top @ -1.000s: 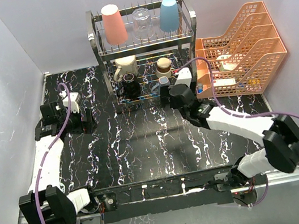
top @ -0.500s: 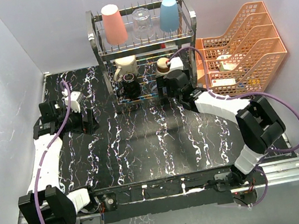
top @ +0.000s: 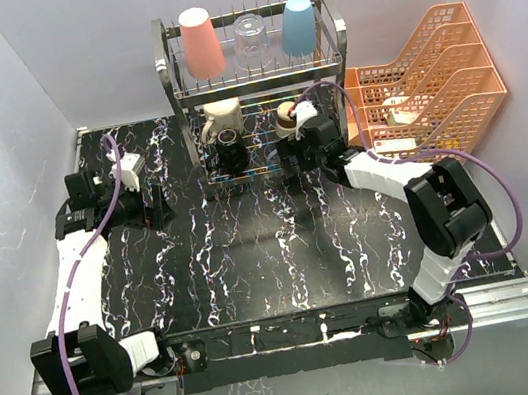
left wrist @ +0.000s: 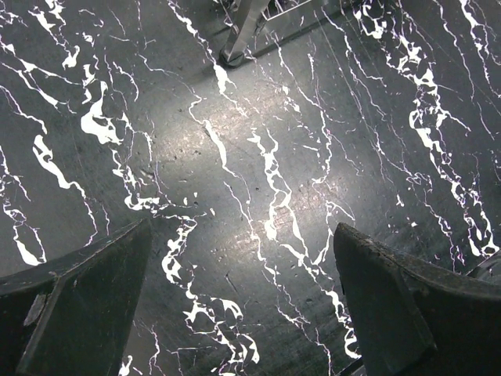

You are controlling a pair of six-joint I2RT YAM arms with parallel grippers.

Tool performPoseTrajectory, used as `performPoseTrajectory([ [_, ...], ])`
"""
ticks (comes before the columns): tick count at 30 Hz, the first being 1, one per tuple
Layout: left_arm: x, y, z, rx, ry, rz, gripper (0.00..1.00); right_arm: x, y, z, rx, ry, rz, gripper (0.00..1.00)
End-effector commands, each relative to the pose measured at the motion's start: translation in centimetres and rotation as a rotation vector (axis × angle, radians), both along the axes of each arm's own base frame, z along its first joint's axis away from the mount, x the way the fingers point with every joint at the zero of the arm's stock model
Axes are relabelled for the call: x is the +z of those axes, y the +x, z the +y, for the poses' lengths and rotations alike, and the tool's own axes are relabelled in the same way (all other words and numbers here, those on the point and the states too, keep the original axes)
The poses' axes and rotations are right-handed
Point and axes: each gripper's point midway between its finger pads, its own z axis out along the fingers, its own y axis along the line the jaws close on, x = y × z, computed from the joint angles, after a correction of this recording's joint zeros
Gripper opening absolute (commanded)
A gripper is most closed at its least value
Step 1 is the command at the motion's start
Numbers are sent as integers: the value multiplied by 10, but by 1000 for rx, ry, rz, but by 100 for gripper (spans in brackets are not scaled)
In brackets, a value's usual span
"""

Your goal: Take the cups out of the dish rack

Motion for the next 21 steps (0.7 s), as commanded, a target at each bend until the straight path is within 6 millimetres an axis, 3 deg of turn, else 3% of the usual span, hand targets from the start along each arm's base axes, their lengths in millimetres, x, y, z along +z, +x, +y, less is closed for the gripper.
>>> performPoseTrajectory([
  [1,16,-1,-6,-25,-32,-20,97,25,26,10,51,-15,-101,98],
  [3,16,-2,-6,-27,-34,-17,97,31,31,12,51,-10,-124,98],
  [12,20,-9,-12,-65,-51,-5,97,17,48,21,63,-8,-141,95],
  [17,23,-11,-14,-84,-60,-2,97,11,49,25,80,5,-163,89],
  [21,22,-12,-15,-90,-66,2,97,20,45,31,104,43,-201,78],
])
